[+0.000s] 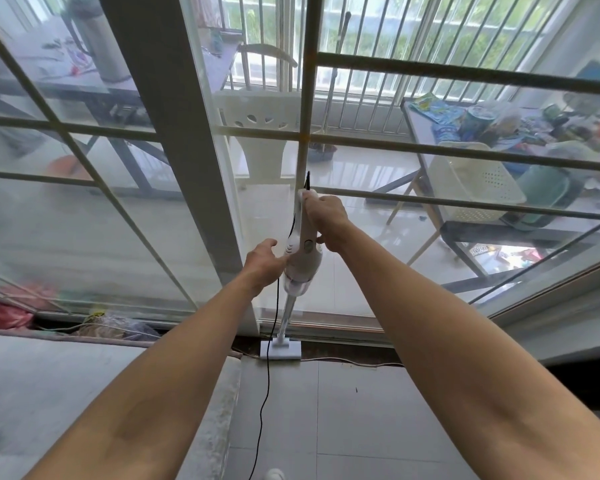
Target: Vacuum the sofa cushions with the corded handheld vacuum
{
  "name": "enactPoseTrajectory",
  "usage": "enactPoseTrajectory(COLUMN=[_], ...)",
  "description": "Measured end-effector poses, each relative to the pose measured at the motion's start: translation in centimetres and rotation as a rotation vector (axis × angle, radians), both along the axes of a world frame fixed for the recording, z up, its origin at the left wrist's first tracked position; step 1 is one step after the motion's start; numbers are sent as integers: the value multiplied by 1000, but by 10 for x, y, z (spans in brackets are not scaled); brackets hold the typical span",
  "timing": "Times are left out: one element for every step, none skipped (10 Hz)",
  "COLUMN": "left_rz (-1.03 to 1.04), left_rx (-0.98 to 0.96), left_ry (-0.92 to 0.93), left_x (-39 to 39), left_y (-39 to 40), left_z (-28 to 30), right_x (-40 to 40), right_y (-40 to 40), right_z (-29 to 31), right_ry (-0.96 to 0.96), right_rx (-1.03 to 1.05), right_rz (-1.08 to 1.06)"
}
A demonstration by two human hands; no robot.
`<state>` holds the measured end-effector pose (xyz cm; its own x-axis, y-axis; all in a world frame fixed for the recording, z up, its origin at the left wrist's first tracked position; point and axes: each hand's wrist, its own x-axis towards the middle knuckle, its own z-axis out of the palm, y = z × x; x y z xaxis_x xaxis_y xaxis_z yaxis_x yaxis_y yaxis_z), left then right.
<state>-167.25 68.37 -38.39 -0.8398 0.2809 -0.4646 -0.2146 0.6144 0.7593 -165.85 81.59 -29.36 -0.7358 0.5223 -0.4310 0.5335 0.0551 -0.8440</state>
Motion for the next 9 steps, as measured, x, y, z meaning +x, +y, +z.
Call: enactPoseTrajectory(left_rz=[1,7,10,7,10,7,-2,-12,1], left_rx=[-14,-3,14,39,43,50,58,69,108], left_ry=[-12,-27,-48,-37,-36,-31,-39,-25,23], left_x=[2,7,13,14,14,15,19,22,29], left_y=[-4,-7,-5,-4,-3,-3,-3,-2,-2], left_z=[-4,-6,-4,-7,-6,-5,7,20,38], right_x=[7,12,17,18,21,26,36,48,69], right_y=[4,8,10,12,12,14,14,17,21], right_z=[1,-1,-6,-13,-13,-12,-7,0,11], right_ry=[-23,-34,-31,-8,-10,-10,-37,-59,-54], right_rx=[15,12,10,19,24,34,36,35,47], right_rz=[-20,-28,-30,-25,-12,8,31,58,60])
